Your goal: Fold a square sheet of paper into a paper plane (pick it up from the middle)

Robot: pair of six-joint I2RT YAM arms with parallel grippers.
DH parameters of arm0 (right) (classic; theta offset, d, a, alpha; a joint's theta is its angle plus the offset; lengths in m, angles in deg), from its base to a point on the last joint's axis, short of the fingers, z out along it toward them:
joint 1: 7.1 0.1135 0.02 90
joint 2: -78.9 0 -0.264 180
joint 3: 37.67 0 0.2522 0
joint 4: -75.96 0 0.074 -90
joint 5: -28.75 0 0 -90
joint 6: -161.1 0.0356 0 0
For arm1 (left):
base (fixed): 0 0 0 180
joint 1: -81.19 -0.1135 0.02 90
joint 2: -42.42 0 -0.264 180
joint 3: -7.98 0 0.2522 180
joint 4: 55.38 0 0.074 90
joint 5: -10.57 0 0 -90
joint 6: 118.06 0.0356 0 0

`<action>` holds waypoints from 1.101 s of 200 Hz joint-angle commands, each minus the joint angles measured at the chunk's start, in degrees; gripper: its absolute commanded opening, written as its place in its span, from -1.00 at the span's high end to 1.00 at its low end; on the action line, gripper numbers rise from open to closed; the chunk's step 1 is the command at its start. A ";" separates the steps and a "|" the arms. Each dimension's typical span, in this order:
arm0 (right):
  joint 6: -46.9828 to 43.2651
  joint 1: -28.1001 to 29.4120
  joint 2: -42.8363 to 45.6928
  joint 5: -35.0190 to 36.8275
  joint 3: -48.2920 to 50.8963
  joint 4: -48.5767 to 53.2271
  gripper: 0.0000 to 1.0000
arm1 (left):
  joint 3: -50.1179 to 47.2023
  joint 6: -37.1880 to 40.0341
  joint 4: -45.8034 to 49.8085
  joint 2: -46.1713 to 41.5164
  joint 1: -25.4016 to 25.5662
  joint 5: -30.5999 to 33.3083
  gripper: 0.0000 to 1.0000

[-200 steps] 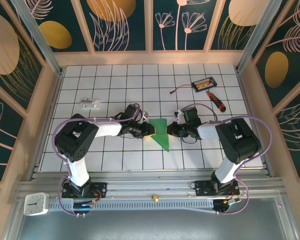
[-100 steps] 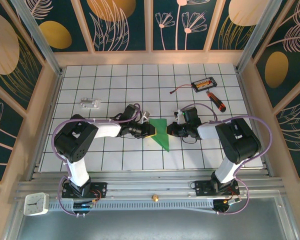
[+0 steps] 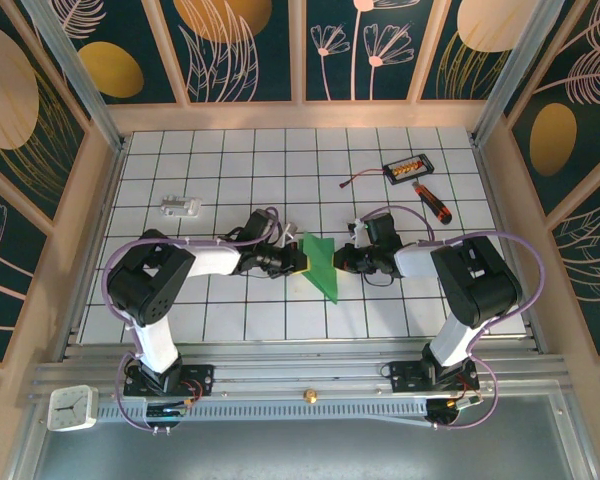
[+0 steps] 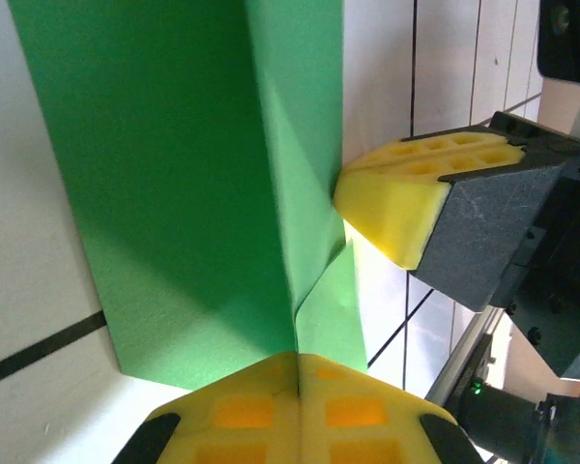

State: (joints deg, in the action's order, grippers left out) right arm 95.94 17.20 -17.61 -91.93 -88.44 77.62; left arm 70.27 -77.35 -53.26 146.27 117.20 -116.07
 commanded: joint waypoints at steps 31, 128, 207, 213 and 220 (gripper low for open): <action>-6.07 1.71 11.00 8.25 -1.15 7.24 0.62 | -3.88 -8.65 -0.84 -7.83 -0.32 5.72 1.00; -5.15 26.55 17.82 39.73 3.18 1.67 0.08 | -7.32 -22.31 1.40 -13.46 0.00 10.89 1.00; -6.58 34.85 8.47 53.37 0.79 -0.08 0.20 | -6.04 -22.89 2.09 -11.24 0.02 7.91 1.00; -6.73 35.02 7.94 53.92 0.40 0.20 0.22 | -5.84 -22.59 2.43 -11.08 -0.04 7.77 1.00; -6.90 35.28 7.15 54.72 0.05 0.48 0.24 | -5.69 -22.47 2.58 -10.96 -0.05 7.65 1.00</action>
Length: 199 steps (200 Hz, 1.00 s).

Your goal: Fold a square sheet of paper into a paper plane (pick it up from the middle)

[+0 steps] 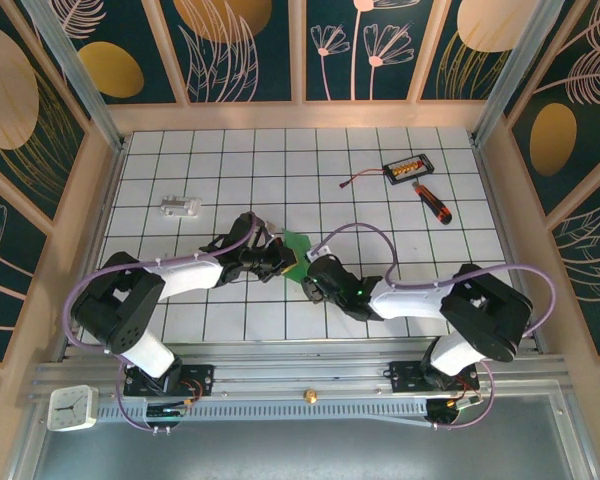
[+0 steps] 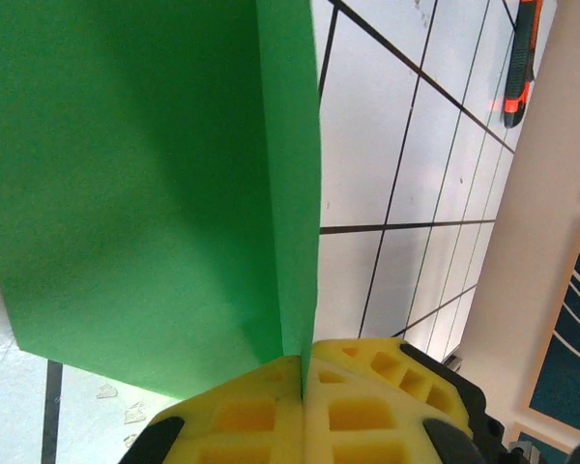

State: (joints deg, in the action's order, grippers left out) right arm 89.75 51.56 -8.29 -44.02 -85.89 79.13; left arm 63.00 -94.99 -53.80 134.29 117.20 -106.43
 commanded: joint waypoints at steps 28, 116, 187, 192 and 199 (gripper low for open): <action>-1.45 1.91 -3.65 8.93 -3.32 -0.85 0.31 | 1.99 -4.10 3.50 1.72 -0.04 -2.59 1.00; -1.62 2.25 -3.79 8.28 -3.91 -0.07 0.52 | 3.50 -1.39 5.33 2.87 -0.01 -2.17 1.00; 0.86 1.94 -4.33 5.96 -2.92 -0.56 0.84 | 4.16 0.11 4.98 3.27 0.03 -1.64 1.00; 1.17 1.84 -4.37 5.65 -2.81 -0.57 0.87 | 4.23 0.28 5.02 3.15 -0.04 -1.47 1.00; 1.71 1.74 -4.23 5.15 -2.70 -0.51 0.89 | 4.38 0.79 5.14 2.97 -0.02 -1.24 1.00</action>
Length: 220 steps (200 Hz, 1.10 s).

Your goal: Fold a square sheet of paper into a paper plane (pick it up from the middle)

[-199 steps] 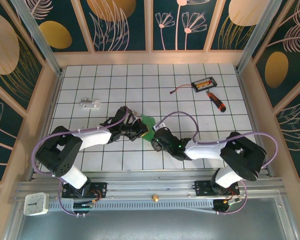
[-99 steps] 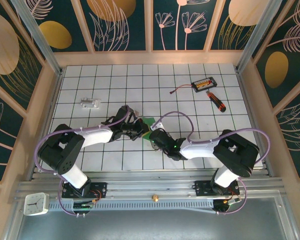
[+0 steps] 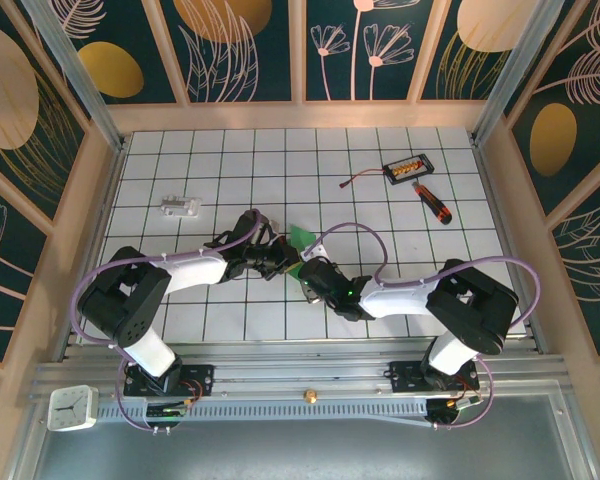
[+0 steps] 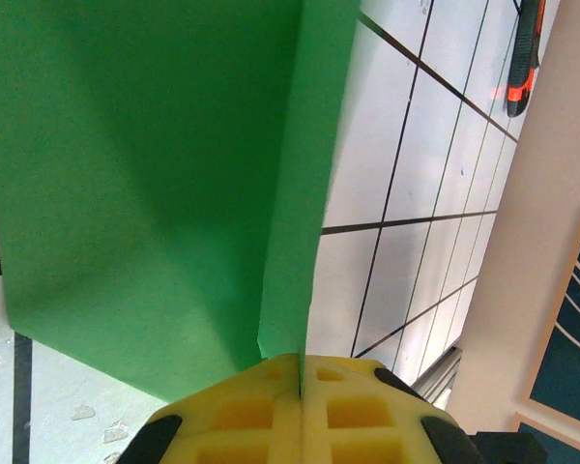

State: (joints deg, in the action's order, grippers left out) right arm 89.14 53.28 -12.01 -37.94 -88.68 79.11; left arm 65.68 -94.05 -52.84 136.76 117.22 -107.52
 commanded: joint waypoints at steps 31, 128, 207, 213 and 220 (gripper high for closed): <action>5.60 -0.44 0.66 -3.05 1.21 -0.15 0.97 | 3.06 3.20 5.48 -0.52 -0.21 0.83 0.53; 15.98 -5.41 9.14 -16.56 11.04 -9.25 1.00 | -5.01 2.94 -4.11 -10.88 -2.46 0.22 0.09; 23.53 -12.97 12.68 -29.23 20.97 -22.88 1.00 | -8.14 0.58 -11.76 -6.21 0.38 0.24 0.31; 23.95 -13.24 12.90 -29.68 21.47 -23.54 1.00 | -7.92 0.59 -11.96 -5.71 0.43 0.30 0.33; 24.59 -13.59 13.12 -30.10 22.05 -24.34 1.00 | -7.53 0.63 -12.03 -5.21 0.58 0.43 0.36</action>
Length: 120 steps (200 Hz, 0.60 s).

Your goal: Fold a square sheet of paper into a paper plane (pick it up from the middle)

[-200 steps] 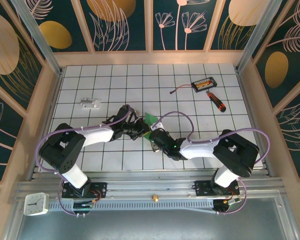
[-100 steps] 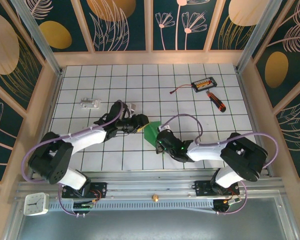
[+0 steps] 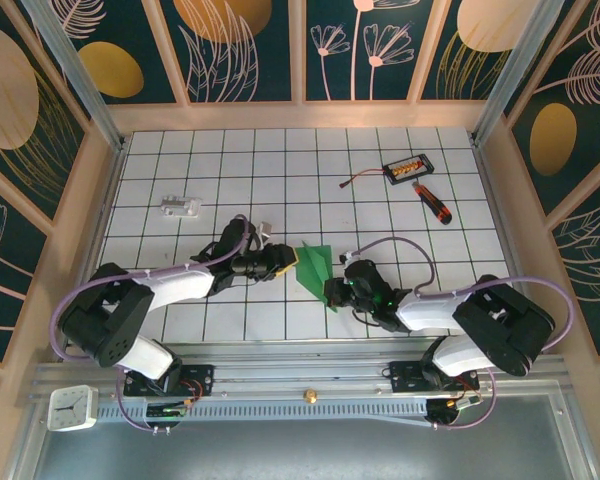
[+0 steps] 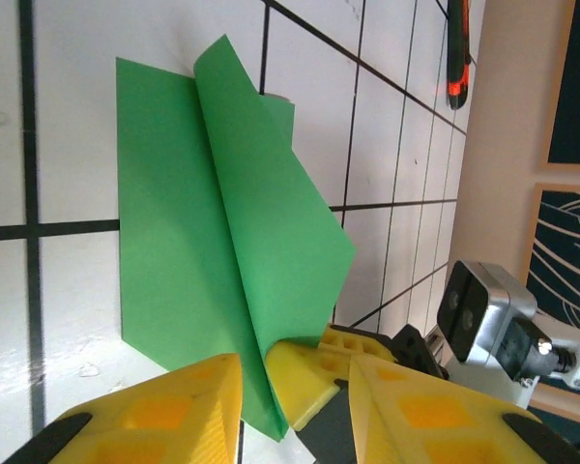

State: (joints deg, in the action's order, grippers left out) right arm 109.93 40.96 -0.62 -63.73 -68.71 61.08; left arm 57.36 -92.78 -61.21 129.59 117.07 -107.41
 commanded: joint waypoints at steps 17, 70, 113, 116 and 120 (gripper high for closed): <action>5.31 -2.32 1.96 -5.56 3.76 -8.78 1.00 | 1.67 -0.53 -3.79 3.06 1.03 0.66 0.40; 9.14 -5.14 0.68 -9.61 7.20 -15.95 1.00 | 3.97 -0.10 -4.02 5.84 2.13 0.68 0.60; 13.00 -6.26 -1.56 -10.88 8.99 -20.53 1.00 | 5.73 -0.25 -4.56 8.01 3.10 0.61 0.72; 13.20 -6.31 -1.71 -10.80 9.02 -20.69 1.00 | 5.86 -0.26 -4.63 8.27 3.13 0.53 0.72; 13.52 -6.42 -1.85 -10.79 9.16 -20.75 1.00 | 6.03 -0.28 -4.59 8.50 3.24 0.48 0.74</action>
State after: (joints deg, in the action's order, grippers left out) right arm 120.29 35.30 -1.17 -73.40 -60.75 44.82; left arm 61.38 -92.85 -63.70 136.37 119.60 -107.22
